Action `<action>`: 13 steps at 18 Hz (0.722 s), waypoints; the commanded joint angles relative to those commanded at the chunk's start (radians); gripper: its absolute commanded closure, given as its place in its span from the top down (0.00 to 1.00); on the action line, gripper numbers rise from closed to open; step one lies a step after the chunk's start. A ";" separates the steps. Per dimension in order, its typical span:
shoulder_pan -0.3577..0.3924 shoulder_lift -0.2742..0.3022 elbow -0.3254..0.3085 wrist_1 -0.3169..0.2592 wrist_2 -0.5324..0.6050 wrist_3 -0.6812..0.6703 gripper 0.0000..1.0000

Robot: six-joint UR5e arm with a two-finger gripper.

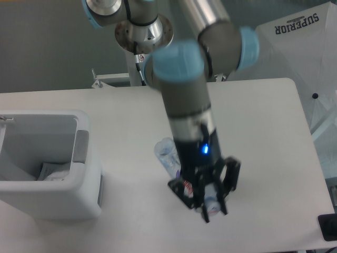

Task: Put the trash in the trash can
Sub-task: 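Lift the bottle and carry it over the white trash bin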

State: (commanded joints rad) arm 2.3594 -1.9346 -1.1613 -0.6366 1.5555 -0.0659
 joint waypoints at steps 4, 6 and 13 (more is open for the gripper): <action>-0.072 0.034 0.012 0.009 0.002 -0.002 0.36; -0.139 0.039 0.011 0.012 0.003 -0.003 0.36; -0.239 0.046 0.011 0.012 0.003 -0.066 0.36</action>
State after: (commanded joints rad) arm 2.1200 -1.8883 -1.1505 -0.6243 1.5585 -0.1319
